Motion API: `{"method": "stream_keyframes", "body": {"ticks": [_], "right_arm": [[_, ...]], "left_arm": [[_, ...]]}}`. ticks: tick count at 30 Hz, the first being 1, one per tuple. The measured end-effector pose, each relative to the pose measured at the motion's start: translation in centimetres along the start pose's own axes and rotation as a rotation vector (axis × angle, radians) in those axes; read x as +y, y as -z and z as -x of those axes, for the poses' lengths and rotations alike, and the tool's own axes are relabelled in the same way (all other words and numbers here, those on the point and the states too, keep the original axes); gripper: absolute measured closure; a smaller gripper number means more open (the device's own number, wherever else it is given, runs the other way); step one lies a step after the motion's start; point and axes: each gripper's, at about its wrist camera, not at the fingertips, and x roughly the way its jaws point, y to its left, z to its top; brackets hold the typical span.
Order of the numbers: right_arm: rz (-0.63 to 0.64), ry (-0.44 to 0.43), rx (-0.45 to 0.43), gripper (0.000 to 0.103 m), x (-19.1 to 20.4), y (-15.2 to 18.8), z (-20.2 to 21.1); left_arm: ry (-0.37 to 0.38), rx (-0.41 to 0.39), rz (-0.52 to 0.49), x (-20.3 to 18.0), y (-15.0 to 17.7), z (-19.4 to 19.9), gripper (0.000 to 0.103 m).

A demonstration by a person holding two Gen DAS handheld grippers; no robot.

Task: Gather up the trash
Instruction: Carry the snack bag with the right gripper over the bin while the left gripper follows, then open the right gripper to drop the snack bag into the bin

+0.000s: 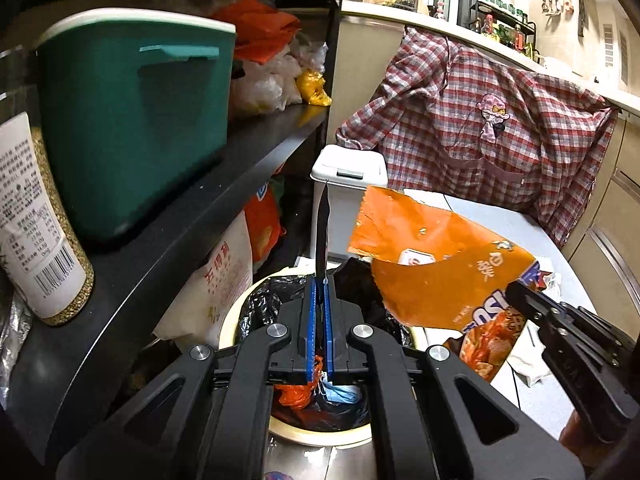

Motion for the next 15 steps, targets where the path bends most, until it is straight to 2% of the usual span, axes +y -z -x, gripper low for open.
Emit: {"method": "stream_keyframes", "body": {"ticks": [5,15], "right_arm": [[0.004,-0.016,0.029,0.102,0.7,0.2,-2.0],[-0.002,-0.030,0.070,0.101,0.8,0.8,-4.3]], "left_arm": [[0.010,0.038,0.009,0.4,0.3,-1.3,0.099],[0.006,0.060,0.004,0.2,0.3,-2.6,0.099]]}}
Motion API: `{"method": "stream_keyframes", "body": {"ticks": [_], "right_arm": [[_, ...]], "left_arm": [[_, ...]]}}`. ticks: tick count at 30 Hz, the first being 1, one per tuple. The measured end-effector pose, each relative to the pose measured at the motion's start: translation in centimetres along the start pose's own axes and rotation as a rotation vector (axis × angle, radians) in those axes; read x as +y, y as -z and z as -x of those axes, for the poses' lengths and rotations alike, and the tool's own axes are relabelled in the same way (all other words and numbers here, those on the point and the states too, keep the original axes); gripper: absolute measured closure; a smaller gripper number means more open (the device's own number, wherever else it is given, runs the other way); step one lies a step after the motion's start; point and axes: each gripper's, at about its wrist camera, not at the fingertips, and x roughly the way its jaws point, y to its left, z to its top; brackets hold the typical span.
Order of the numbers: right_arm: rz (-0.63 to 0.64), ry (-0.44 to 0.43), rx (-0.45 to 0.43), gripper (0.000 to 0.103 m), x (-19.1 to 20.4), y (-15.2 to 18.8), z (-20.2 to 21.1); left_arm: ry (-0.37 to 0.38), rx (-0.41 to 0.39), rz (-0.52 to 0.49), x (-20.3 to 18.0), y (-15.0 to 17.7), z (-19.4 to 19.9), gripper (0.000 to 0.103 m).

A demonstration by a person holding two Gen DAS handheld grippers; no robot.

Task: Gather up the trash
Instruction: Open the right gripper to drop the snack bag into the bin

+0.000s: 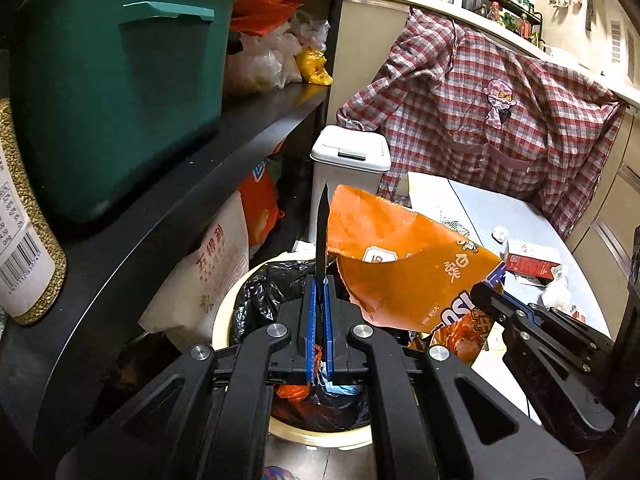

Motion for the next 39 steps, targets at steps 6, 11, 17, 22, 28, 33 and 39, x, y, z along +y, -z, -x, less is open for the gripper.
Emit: {"method": "stream_keyframes", "body": {"ticks": [6,11,17,22,28,33,39], "right_arm": [[-0.008,0.004,0.018,0.101,-0.3,0.2,-0.8],[-0.010,-0.004,0.050,0.098,-0.5,0.4,-1.7],[-0.025,-0.004,0.058,0.080,-0.7,0.5,-1.7],[-0.069,0.004,0.032,0.059,-1.5,0.3,-1.2],[-0.069,0.018,0.020,0.059,-1.8,0.4,-0.7],[-0.062,0.021,0.014,0.058,-1.7,0.5,-0.2],[-0.059,0.042,0.000,0.053,-2.2,0.7,0.9]], "left_arm": [[-0.014,0.018,0.006,0.0,0.0,-0.5,0.099],[-0.024,0.040,0.004,-0.1,0.1,-0.9,0.099],[-0.033,0.056,0.012,0.2,0.2,-1.2,0.099],[-0.032,0.049,0.017,0.2,0.1,-1.0,0.099],[-0.029,0.054,0.026,0.2,0.0,-1.0,0.066],[-0.096,-0.004,0.041,0.6,-0.2,-0.2,0.023],[-0.103,0.031,0.052,0.8,-0.1,-0.8,0.018]]}}
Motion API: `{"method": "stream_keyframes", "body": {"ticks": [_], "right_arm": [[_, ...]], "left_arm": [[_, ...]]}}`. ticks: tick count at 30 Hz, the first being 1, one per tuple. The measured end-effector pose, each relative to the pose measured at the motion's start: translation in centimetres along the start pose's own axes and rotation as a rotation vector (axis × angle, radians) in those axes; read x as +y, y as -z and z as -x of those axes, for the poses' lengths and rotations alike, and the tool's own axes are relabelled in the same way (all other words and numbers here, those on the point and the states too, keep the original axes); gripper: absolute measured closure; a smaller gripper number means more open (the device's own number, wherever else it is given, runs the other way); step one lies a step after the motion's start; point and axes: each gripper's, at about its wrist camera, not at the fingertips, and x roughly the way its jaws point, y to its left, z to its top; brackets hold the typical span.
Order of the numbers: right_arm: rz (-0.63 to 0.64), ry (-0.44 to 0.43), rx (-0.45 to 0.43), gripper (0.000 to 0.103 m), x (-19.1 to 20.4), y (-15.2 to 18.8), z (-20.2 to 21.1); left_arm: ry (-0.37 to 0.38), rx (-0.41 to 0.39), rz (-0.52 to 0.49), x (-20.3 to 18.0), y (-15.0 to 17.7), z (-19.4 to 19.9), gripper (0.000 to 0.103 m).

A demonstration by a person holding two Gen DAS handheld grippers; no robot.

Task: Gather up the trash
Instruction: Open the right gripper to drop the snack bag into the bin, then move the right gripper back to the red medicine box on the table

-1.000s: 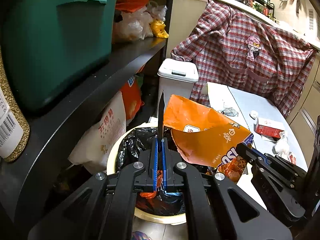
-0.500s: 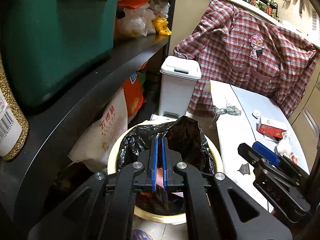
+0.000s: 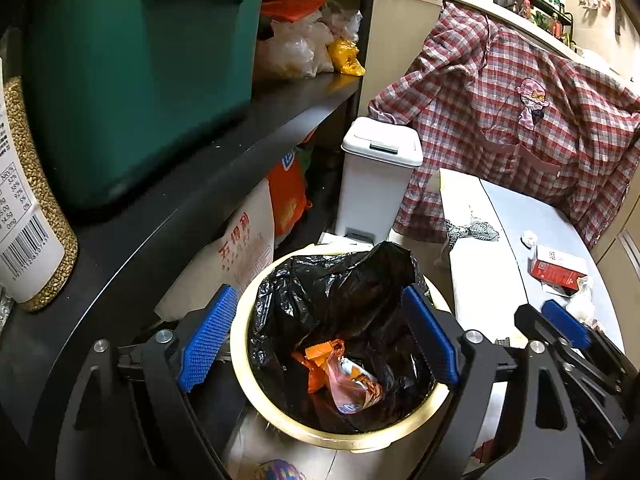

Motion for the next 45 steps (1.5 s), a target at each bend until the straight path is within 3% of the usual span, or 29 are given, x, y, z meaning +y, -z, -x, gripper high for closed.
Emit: {"method": "stream_keyframes", "body": {"ticks": [7,12,16,22,29,35,41,45], "right_arm": [[-0.004,0.018,-0.042,0.047,-1.0,-0.1,2.6],[0.003,0.034,-0.092,0.037,-1.7,-0.1,5.4],[0.014,0.048,-0.123,0.026,-2.8,-0.1,7.9],[0.000,0.092,-0.167,0.022,-5.7,0.3,11.3],[-0.102,0.273,-0.211,0.022,-11.9,1.9,13.2],[-0.208,0.470,-0.308,0.022,-17.4,3.4,14.2],[-0.287,0.585,-0.254,0.028,-22.1,4.7,12.5],[-0.363,0.623,-0.159,0.037,-25.0,5.7,10.3]], "left_arm": [[-0.005,-0.012,-0.032,-1.2,0.1,0.6,0.018],[0.040,-0.038,-0.048,-2.6,0.2,2.1,0.016],[0.088,-0.075,-0.072,-4.5,0.5,3.6,0.013],[0.123,-0.110,-0.164,-8.9,1.1,4.7,0.012],[0.178,-0.135,-0.202,-12.7,1.7,5.0,0.012],[0.215,-0.122,-0.212,-15.5,2.0,4.1,0.012],[0.250,-0.108,-0.240,-17.6,2.4,3.5,0.012],[0.257,-0.111,-0.262,-18.2,2.5,3.4,0.012]]}}
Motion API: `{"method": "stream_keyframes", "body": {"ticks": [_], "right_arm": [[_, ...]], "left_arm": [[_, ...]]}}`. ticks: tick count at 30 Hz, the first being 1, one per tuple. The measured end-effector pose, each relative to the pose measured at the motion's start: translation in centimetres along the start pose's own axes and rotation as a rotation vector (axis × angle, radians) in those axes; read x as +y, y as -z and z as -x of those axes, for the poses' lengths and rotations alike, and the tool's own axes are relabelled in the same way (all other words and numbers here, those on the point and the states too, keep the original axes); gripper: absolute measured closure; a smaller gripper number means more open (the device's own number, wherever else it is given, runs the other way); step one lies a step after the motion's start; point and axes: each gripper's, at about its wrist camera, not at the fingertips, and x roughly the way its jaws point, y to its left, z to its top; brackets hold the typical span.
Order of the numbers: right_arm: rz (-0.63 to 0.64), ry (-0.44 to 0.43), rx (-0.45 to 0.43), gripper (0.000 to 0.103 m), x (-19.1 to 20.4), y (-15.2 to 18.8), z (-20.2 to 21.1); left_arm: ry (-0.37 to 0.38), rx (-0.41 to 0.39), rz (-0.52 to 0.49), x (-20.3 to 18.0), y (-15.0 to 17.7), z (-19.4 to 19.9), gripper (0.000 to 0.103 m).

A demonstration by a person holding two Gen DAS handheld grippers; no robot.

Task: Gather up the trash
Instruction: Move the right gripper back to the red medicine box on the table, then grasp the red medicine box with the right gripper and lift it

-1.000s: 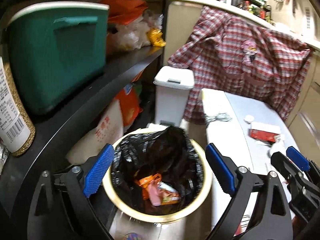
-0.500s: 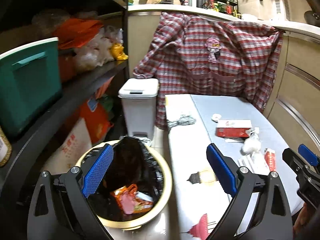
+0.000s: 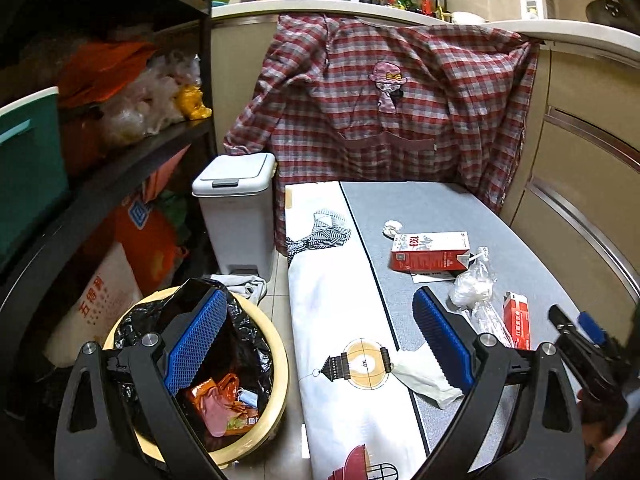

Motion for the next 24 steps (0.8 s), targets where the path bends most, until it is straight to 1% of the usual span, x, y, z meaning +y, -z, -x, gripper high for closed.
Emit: {"method": "stream_keyframes", "body": {"ticks": [3,9,10,12,17,20,22,23,24], "right_arm": [[-0.017,0.020,0.051,0.040,-0.2,0.8,-1.8],[0.037,0.036,0.071,0.040,1.5,1.8,-3.5],[0.048,0.040,0.088,0.040,1.8,2.0,-3.9],[0.041,0.032,0.100,0.041,1.9,2.0,-4.1],[0.056,0.051,0.139,0.041,2.3,2.2,-4.7],[0.056,0.048,0.179,0.049,2.3,2.4,-5.3],[0.053,0.034,0.222,0.067,2.1,2.7,-5.9],[0.054,0.028,0.239,0.068,2.1,2.8,-6.1],[0.054,0.021,0.233,0.068,2.1,2.8,-6.0]], "left_arm": [[0.003,0.000,0.001,0.1,-0.1,-0.1,0.012],[0.004,0.011,0.026,0.7,-0.2,-0.2,0.012],[0.003,0.011,0.033,0.9,-0.2,-0.2,0.012],[0.003,0.011,0.044,1.3,-0.2,-0.1,0.012],[-0.003,0.012,0.056,1.9,-0.2,-0.1,0.012],[-0.003,0.008,0.060,2.1,-0.2,0.0,0.012],[-0.004,0.005,0.060,2.0,-0.2,0.1,0.012],[-0.004,0.003,0.059,2.0,-0.2,0.1,0.012],[-0.004,0.002,0.059,2.1,-0.2,0.2,0.012]]}}
